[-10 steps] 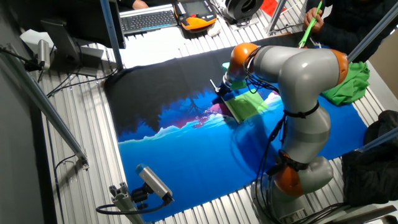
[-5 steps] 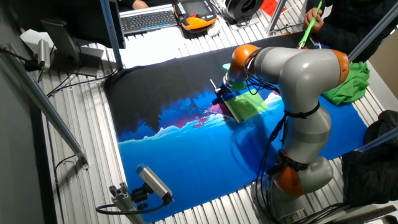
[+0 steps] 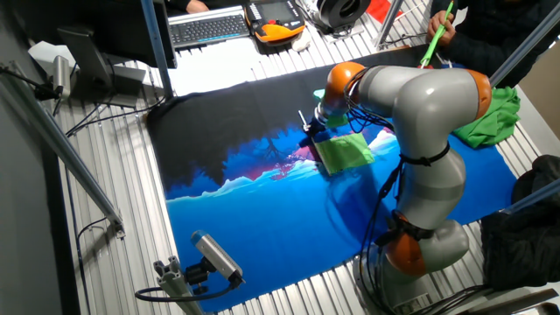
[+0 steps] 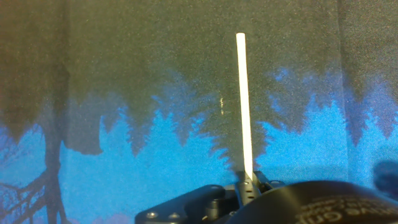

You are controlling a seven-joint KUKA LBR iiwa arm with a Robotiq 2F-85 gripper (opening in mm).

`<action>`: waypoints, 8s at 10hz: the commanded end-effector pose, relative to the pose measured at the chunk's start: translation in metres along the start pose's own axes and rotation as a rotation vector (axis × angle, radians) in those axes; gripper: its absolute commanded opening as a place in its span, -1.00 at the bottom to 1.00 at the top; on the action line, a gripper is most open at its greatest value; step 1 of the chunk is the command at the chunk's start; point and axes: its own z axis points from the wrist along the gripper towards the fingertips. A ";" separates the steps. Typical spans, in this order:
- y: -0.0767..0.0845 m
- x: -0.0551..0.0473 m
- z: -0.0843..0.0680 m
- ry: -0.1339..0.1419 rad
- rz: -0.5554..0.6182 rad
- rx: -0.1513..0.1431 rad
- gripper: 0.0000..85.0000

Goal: Wave the flag

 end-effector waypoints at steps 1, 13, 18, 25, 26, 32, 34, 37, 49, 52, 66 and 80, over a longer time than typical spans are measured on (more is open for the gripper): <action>0.000 -0.003 -0.004 0.014 -0.001 0.009 -1.00; -0.038 -0.026 -0.168 0.189 0.132 0.012 -1.00; -0.102 -0.035 -0.221 0.219 0.017 -0.004 -1.00; -0.125 -0.059 -0.204 0.249 -0.235 -0.017 -1.00; -0.118 -0.057 -0.204 0.246 -0.162 -0.038 -1.00; -0.074 -0.027 -0.212 0.230 0.436 -0.063 -1.00; -0.061 -0.017 -0.209 0.216 0.716 -0.083 -1.00; -0.053 -0.015 -0.205 0.142 1.079 -0.213 -1.00; -0.039 -0.005 -0.199 0.002 1.672 -0.158 -1.00; -0.040 -0.006 -0.199 0.025 1.508 -0.185 -1.00; -0.043 -0.006 -0.203 0.271 0.334 -0.006 -1.00; -0.068 -0.019 -0.213 0.279 -0.030 0.061 -1.00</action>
